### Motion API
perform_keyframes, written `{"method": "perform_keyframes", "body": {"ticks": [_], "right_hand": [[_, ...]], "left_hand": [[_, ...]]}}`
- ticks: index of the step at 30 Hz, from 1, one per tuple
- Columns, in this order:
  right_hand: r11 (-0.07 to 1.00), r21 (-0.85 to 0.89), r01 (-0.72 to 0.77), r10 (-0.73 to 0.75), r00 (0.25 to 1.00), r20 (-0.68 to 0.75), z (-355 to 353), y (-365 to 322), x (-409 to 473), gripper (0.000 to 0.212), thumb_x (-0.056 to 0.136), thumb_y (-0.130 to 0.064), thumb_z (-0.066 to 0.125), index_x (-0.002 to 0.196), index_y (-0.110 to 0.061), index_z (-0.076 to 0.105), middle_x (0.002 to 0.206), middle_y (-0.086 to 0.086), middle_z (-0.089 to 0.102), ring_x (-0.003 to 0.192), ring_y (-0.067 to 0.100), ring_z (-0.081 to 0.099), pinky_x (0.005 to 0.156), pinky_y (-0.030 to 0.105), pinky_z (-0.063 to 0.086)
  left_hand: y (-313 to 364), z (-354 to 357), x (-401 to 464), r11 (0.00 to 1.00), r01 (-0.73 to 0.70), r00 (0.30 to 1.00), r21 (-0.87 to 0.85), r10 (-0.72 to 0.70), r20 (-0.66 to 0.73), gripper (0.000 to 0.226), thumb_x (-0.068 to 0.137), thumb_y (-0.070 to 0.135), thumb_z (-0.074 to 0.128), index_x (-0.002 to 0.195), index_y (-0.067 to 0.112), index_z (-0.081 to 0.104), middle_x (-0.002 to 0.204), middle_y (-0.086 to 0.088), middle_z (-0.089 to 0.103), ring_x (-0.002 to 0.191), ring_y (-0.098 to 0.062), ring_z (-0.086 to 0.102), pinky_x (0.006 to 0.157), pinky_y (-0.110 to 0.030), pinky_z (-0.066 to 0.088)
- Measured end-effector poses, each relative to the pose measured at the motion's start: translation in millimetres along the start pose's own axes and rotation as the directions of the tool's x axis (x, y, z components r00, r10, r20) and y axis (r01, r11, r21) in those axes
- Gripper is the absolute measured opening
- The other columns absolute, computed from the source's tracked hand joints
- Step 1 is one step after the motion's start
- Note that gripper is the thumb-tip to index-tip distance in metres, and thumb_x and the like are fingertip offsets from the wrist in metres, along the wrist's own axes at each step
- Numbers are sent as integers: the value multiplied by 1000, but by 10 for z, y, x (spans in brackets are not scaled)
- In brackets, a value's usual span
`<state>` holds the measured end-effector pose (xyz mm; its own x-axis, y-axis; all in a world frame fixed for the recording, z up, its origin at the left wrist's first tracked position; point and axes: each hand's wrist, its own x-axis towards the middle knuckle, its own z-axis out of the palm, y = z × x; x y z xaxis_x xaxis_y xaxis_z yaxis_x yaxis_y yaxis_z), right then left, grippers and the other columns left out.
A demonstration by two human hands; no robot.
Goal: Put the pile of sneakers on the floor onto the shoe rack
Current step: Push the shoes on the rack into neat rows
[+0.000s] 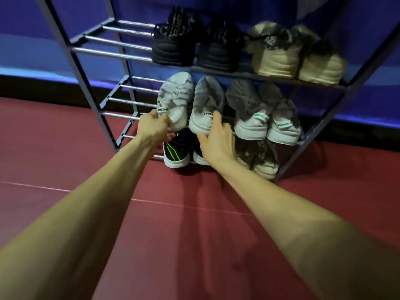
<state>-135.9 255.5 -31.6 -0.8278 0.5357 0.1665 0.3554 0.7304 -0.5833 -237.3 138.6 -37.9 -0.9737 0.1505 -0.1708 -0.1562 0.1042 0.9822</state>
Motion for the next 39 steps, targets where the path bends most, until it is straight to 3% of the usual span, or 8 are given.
{"method": "perform_keyframes", "body": {"ticks": [4, 9, 15, 20, 24, 29, 34, 39], "right_hand": [[938, -345, 40, -151, 941, -302, -234, 245, 42, 50, 80, -17, 58, 129, -11, 50, 131, 23, 45, 118, 42, 44, 98, 50, 30], [842, -534, -82, 7, 990, -141, -707, 756, 169, 45, 90, -44, 54, 128, -20, 49, 127, 23, 46, 123, 41, 39, 103, 56, 25], [826, -539, 163, -313, 929, -198, -448, 715, -151, 46, 81, -21, 60, 125, -9, 54, 131, 25, 47, 119, 43, 45, 99, 50, 31], [832, -385, 400, -300, 907, 295, -114, 851, -533, 36, 83, -13, 54, 118, -6, 57, 115, 17, 53, 111, 37, 50, 98, 45, 39], [871, -401, 284, -47, 860, 509, 74, 870, -285, 42, 87, -14, 52, 127, -5, 47, 128, 19, 45, 130, 39, 39, 104, 44, 37], [913, -376, 159, 77, 836, 542, 475, 639, 289, 72, 88, -21, 54, 151, -14, 20, 152, 20, 22, 135, 43, 36, 108, 48, 37], [912, -385, 144, 98, 834, 544, 823, 687, 222, 70, 93, -21, 51, 153, -18, 15, 154, 14, 21, 137, 40, 33, 108, 47, 38], [946, -308, 104, 2, 946, 324, 810, 670, 99, 40, 96, -12, 46, 135, -4, 43, 138, 17, 41, 120, 38, 53, 92, 44, 45]], "left_hand": [[6, -66, -37, 1000, -5, 998, -13, 6, 55, 15, 87, 2, 44, 77, 12, 49, 58, -7, 48, 38, -13, 47, 38, -20, 41], [22, -42, -72, 999, -7, 999, -40, 9, 50, 18, 84, -1, 42, 81, 11, 54, 57, -6, 52, 38, -14, 48, 40, -20, 43], [-38, -122, -148, 995, -68, 991, -75, 76, 106, 29, 88, 20, 56, 114, 7, 58, 80, -14, 60, 53, -20, 47, 54, -29, 45], [-427, -161, -436, 956, 36, 961, 291, 47, -273, 29, 82, 33, 35, 87, 11, 54, 87, -12, 68, 80, -33, 68, 72, -40, 51], [-824, -53, -551, 773, 67, 991, 630, -127, 50, 35, 80, 25, 52, 111, 13, 61, 102, -16, 71, 98, -36, 66, 87, -40, 52], [-920, 223, -562, 651, -106, 916, 752, -230, 329, 72, 87, 17, 56, 150, 15, 22, 154, -11, 31, 136, -28, 40, 104, -25, 32], [-1001, 245, -372, 554, -59, 871, 830, -378, 314, 83, 85, 25, 58, 150, 9, 9, 148, -13, 37, 123, -24, 46, 90, -27, 38], [-1072, 167, -400, 604, -69, 913, 794, -282, 294, 92, 86, 19, 58, 152, 14, -6, 162, -11, 1, 148, -30, 13, 116, -33, 23]]}}
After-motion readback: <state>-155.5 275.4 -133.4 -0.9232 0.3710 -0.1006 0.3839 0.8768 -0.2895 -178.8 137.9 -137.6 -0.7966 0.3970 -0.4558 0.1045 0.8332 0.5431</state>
